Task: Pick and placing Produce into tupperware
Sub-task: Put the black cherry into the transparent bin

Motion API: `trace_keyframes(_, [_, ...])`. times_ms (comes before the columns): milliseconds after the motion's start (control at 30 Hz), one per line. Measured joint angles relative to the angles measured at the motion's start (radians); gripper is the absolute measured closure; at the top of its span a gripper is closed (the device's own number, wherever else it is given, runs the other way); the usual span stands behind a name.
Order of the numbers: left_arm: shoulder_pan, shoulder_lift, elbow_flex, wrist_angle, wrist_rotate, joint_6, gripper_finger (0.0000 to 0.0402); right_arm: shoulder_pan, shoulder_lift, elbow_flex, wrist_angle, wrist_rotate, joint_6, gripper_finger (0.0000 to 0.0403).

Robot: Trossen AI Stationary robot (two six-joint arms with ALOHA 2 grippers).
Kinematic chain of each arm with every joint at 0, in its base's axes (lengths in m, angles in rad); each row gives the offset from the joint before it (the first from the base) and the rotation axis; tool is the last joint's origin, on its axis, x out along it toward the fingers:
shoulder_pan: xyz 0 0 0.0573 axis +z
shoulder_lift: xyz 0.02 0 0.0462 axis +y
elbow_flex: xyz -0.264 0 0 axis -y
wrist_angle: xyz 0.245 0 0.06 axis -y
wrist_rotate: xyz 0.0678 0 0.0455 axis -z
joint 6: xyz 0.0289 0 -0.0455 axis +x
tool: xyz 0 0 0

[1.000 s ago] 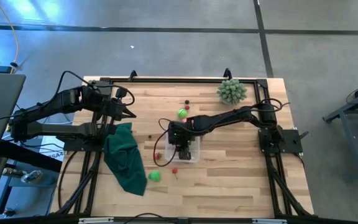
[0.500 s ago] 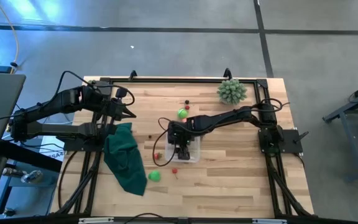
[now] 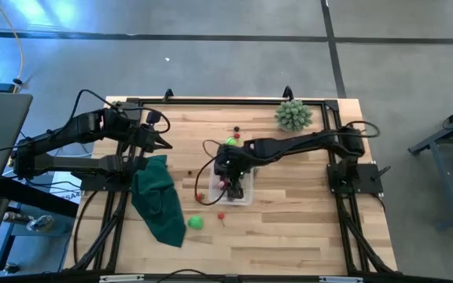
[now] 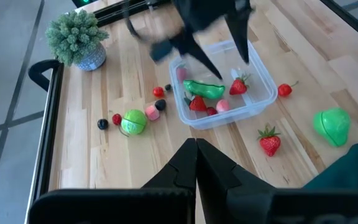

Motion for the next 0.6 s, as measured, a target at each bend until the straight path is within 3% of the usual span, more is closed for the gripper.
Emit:
trace_keyframes(333, [0.0,0.0,0.0,0.0,0.0,0.0,0.0401,-0.003,-0.194,0.0,-0.118,0.138,-0.029,0.0204])
trace_keyframes(600, [0.0,0.0,0.0,0.0,0.0,0.0,0.0401,-0.004,-0.238,-0.001,-0.218,0.171,-0.063,0.0204])
